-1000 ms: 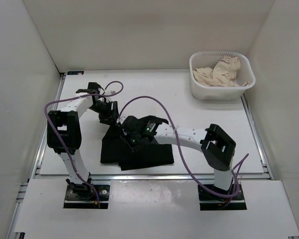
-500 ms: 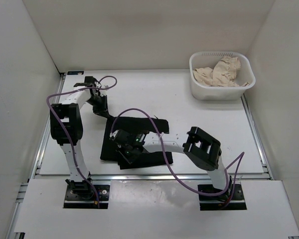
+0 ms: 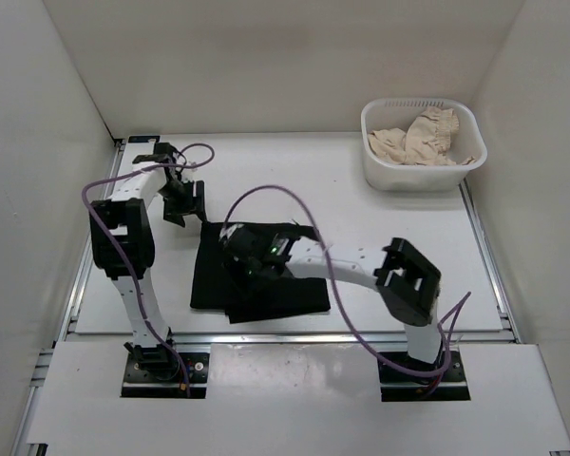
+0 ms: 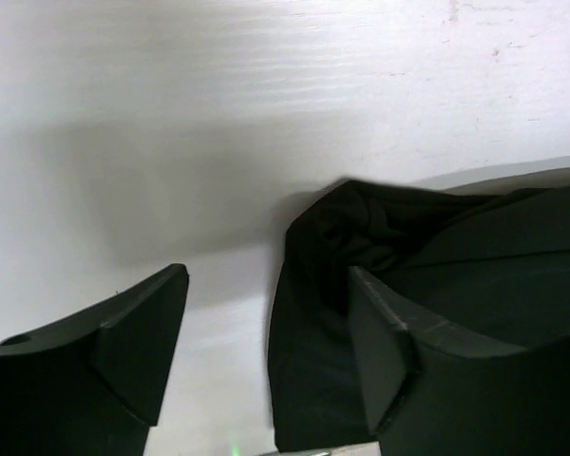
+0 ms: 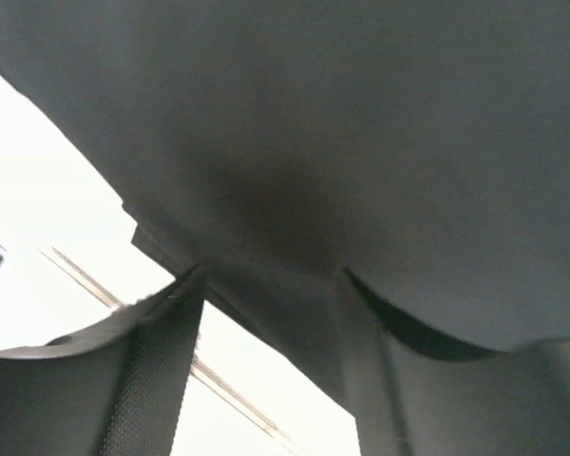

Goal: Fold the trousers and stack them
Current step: Fold the trousers

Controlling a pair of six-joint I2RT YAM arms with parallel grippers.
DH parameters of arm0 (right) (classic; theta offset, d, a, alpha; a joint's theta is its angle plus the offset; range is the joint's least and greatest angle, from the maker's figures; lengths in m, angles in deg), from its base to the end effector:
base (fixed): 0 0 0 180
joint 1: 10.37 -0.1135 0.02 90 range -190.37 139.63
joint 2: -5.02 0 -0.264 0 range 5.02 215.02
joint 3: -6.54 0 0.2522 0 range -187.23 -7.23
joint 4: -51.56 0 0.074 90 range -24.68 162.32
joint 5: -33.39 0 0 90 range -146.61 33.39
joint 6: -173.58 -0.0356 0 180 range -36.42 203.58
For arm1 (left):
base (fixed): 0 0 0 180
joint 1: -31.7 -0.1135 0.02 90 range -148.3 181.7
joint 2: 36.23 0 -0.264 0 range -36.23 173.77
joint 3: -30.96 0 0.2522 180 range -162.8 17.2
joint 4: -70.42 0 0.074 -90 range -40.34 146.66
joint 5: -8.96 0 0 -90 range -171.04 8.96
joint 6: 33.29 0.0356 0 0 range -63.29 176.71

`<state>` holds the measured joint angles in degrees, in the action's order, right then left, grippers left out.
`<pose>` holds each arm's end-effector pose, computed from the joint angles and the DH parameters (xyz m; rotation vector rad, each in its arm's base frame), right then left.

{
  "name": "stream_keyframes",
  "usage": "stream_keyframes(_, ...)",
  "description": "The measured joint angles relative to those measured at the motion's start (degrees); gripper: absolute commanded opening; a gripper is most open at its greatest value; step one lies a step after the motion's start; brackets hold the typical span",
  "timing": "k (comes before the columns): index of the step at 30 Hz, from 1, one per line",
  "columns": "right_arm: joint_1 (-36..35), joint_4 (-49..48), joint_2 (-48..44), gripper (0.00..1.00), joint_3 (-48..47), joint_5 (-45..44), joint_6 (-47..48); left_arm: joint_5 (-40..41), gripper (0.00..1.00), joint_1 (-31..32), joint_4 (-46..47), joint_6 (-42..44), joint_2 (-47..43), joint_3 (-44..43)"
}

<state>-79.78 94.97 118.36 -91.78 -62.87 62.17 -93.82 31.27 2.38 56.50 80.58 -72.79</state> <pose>0.1533 0.3969 0.1973 -1.0389 2.4340 0.4311 0.4016 -0.0049 0.1847 0.0093 2.9683 -0.3320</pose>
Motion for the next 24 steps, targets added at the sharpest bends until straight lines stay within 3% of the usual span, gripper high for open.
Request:
stream_keyframes(2, 2.9, 0.6, -4.0, 0.74, 0.3, -0.9, -3.0, 0.0, 0.85, -1.2, -0.7, 0.1, -2.1, 0.0)
stream_keyframes(8, 19.3, -1.7, -17.8, 0.86, 10.1, 0.2, -10.5, 0.6, 0.92, -4.2, -1.0, 0.0, -14.1, 6.1)
stream_keyframes(11, 25.2, -1.8, -19.4, 0.87, 15.8, 1.1, -12.3, 0.5, 0.94, -4.1, -1.7, 0.0, -18.1, 11.3)
stream_keyframes(16, 30.4, -7.6, -19.3, 0.87, 26.2, 7.0, -15.3, -0.8, 0.94, -3.9, -2.7, 0.0, -17.5, 20.2)
stream_keyframes(21, 34.1, -18.8, -20.3, 0.85, 34.3, 13.4, -20.9, -3.8, 0.76, -3.9, -4.4, -0.1, -15.9, 24.3)
stream_keyframes(24, 34.1, -26.6, -20.3, 0.73, 37.5, 15.5, -24.8, -6.6, 0.62, -3.9, -4.4, -0.2, -14.2, 24.4)
